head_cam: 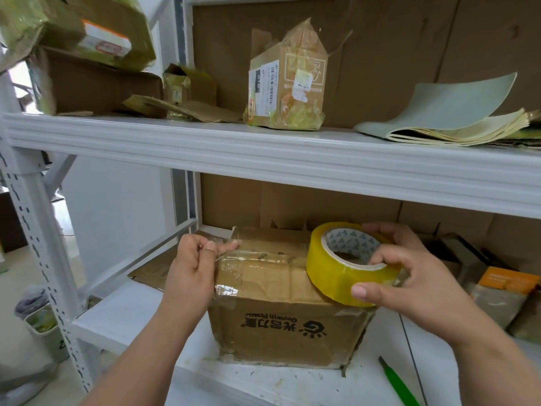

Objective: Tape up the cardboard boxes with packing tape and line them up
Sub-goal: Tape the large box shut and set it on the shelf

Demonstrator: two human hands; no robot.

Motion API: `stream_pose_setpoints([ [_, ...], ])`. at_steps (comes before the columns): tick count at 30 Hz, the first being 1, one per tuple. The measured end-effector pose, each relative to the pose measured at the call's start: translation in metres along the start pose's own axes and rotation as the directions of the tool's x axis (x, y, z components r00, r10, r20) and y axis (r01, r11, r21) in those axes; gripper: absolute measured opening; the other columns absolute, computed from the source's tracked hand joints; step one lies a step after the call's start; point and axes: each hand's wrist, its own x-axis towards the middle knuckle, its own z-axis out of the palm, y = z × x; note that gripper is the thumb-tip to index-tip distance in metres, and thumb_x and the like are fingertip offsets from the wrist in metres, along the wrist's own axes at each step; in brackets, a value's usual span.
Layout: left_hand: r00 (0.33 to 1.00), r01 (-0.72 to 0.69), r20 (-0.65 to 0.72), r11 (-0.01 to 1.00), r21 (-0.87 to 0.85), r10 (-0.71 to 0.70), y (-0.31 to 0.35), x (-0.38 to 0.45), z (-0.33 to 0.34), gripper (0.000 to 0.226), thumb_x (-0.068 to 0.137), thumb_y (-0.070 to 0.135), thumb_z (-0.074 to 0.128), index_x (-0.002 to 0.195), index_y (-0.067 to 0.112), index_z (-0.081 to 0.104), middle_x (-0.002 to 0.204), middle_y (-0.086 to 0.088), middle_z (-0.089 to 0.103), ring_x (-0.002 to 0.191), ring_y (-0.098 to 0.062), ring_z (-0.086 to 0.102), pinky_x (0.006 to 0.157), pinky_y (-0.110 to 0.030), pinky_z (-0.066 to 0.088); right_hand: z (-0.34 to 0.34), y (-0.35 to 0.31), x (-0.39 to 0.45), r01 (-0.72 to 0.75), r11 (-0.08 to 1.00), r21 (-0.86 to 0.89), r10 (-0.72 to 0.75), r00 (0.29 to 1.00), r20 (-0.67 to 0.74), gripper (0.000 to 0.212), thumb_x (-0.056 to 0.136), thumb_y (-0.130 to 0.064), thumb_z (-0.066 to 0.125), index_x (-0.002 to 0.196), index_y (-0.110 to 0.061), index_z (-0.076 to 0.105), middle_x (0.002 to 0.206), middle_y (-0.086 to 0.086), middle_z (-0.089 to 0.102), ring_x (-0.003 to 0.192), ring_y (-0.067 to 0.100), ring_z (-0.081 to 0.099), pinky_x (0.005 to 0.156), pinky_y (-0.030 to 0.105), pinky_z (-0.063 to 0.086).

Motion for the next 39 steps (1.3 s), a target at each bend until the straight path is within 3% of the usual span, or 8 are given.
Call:
stream_pose_setpoints([
  [5,1.000,-0.010,0.013,1.000,0.014,0.010,0.003,-0.007,-0.004,0.015,0.105,0.026,0.038,0.094,0.017,0.043,0.096,0.026,0.073,0.091,0.010,0.062,0.070,-0.023,0.043,0.000,-0.005,-0.003,-0.023,0.998,-0.057,0.025,0.999,0.028,0.064,0.038,-0.078,0.076,0.063,-0.021,0.060,0.128,-0.032,0.042,0.126,-0.007,0.038,0.096,0.032,0.041],
  [8,0.998,-0.053,0.036,0.998,0.041,0.051,0.004,-0.008,-0.006,0.014,0.103,0.026,0.042,0.093,0.018,0.047,0.099,0.031,0.070,0.095,0.013,0.060,0.068,-0.012,0.043,0.005,-0.006,0.001,-0.026,0.993,-0.118,0.022,0.999,-0.043,0.062,0.039,-0.078,0.074,0.065,-0.023,0.060,0.122,-0.030,0.045,0.120,0.003,0.045,0.085,0.029,0.040],
  [11,0.996,-0.073,0.056,0.996,0.053,0.070,0.003,-0.009,-0.007,0.014,0.103,0.026,0.042,0.091,0.021,0.046,0.102,0.025,0.072,0.098,0.011,0.060,0.070,-0.017,0.044,0.009,-0.006,0.011,-0.022,0.990,-0.137,0.006,0.993,-0.117,0.062,0.038,-0.078,0.074,0.066,-0.023,0.061,0.107,-0.026,0.052,0.110,0.013,0.049,0.076,0.027,0.037],
  [17,0.995,-0.022,0.098,0.999,0.036,0.019,0.003,-0.010,-0.011,0.014,0.104,0.027,0.041,0.093,0.021,0.047,0.110,0.020,0.069,0.099,0.007,0.060,0.080,-0.027,0.048,0.002,0.001,0.008,-0.005,0.991,-0.135,0.007,1.000,0.015,0.064,0.034,-0.078,0.074,0.071,-0.027,0.063,0.125,-0.042,0.039,0.124,0.006,0.042,0.090,0.032,0.038],
  [23,0.978,0.201,0.080,0.971,-0.127,-0.192,0.019,-0.008,-0.014,0.018,0.104,0.023,0.036,0.093,0.017,0.049,0.103,0.012,0.074,0.100,-0.013,0.063,0.082,-0.040,0.055,-0.017,0.004,-0.011,0.002,0.998,-0.060,0.006,0.992,0.124,0.077,0.025,-0.091,0.070,0.078,-0.035,0.068,0.128,-0.047,0.028,0.120,-0.028,0.027,0.090,0.007,0.030],
  [27,0.962,0.272,0.044,0.957,-0.101,-0.269,0.029,-0.002,-0.012,0.018,0.102,0.024,0.041,0.096,0.014,0.054,0.092,0.008,0.074,0.091,-0.021,0.064,0.076,-0.042,0.055,-0.016,0.002,-0.014,0.008,0.999,-0.044,-0.004,0.995,0.096,0.078,0.025,-0.092,0.069,0.074,-0.031,0.069,0.125,-0.044,0.032,0.118,-0.026,0.030,0.089,0.010,0.033],
  [32,0.962,0.266,-0.049,0.962,-0.057,-0.269,0.033,-0.003,-0.009,0.011,0.097,0.021,0.054,0.097,0.010,0.058,0.079,0.019,0.074,0.068,-0.010,0.062,0.055,-0.028,0.049,-0.010,0.000,-0.012,0.032,0.999,-0.031,-0.031,0.998,0.050,0.074,0.029,-0.091,0.070,0.068,-0.028,0.066,0.126,-0.035,0.035,0.121,-0.017,0.034,0.093,0.019,0.037],
  [39,0.969,0.216,-0.149,0.971,0.106,-0.199,0.031,-0.001,-0.003,0.010,0.087,0.023,0.068,0.078,0.022,0.065,0.080,0.007,0.070,0.079,-0.015,0.065,0.073,-0.038,0.054,-0.008,0.001,-0.016,0.003,1.000,-0.031,-0.001,0.997,0.071,0.072,0.032,-0.089,0.071,0.068,-0.027,0.066,0.131,-0.025,0.035,0.128,-0.006,0.033,0.102,0.038,0.040],
])
